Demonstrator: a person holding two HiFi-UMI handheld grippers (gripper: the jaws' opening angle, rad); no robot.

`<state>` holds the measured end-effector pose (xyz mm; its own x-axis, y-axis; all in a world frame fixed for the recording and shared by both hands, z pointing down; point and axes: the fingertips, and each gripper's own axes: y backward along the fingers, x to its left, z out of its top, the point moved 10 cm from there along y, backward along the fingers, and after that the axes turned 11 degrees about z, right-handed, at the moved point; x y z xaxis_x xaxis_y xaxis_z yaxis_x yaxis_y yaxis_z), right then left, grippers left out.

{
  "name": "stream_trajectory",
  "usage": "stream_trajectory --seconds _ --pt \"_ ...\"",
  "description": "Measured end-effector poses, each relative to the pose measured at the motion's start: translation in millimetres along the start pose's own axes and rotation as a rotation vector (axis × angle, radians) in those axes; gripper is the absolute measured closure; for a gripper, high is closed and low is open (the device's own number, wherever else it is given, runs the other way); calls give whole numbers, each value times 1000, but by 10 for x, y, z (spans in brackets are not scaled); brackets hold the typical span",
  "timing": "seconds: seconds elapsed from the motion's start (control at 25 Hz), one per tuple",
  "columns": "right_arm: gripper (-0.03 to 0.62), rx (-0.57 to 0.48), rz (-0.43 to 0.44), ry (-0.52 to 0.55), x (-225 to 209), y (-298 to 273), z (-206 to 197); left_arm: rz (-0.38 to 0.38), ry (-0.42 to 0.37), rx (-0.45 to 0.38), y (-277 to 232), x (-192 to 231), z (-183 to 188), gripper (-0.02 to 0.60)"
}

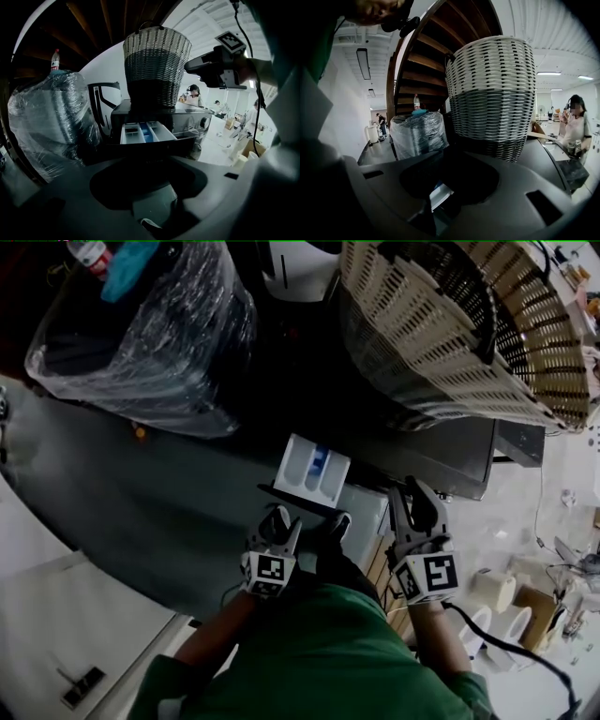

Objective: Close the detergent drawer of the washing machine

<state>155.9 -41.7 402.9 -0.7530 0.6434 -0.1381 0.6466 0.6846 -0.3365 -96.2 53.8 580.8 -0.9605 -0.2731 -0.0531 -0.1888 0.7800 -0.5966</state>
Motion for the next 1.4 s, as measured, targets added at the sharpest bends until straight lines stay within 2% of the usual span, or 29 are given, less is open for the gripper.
stream_trajectory --seconds 0.64,0.96,1.16,1.4 --pt "478 25 -14 35 -163 55 82 79 33 24 -179 -41 83 365" --pt "477 28 -24 42 -155 72 92 79 45 29 -309 -40 204 364" --pt "477 15 -51 42 -155 118 118 71 39 6 -429 3 316 364" --pt "477 9 -88 34 -177 199 126 69 62 23 -557 21 430 364"
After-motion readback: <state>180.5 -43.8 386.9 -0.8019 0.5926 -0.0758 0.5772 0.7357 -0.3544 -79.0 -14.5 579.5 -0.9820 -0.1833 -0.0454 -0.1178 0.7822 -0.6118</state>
